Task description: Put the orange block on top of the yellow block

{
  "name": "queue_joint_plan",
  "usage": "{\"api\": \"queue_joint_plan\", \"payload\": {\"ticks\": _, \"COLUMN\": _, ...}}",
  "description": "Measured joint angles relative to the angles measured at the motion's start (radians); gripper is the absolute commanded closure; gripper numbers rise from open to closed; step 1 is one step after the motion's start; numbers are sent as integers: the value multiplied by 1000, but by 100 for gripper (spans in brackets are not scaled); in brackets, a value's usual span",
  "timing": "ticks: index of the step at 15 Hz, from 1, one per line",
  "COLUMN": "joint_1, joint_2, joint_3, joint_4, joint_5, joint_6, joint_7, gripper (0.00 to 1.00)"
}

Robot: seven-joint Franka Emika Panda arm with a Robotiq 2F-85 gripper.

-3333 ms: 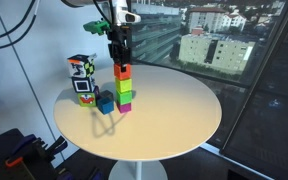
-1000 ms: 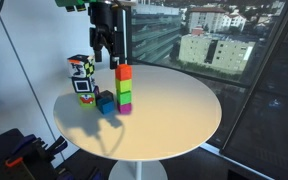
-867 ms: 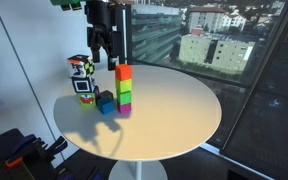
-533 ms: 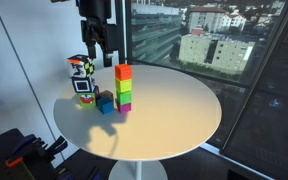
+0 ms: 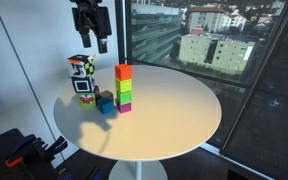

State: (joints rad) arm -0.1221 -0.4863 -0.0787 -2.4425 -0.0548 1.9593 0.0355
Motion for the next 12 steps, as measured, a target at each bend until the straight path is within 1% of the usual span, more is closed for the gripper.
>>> {"api": "queue_joint_plan", "payload": {"ticks": 5, "joint_1": 9, "joint_2": -34, "joint_3": 34, "joint_4": -19, "joint_5": 0, "joint_6": -10, "joint_7": 7, "gripper": 0}}
{"api": "queue_joint_plan", "payload": {"ticks": 12, "joint_1": 18, "joint_2": -120, "joint_3": 37, "joint_4": -46, "joint_5": 0, "joint_6": -97, "joint_7": 4, "gripper": 0}}
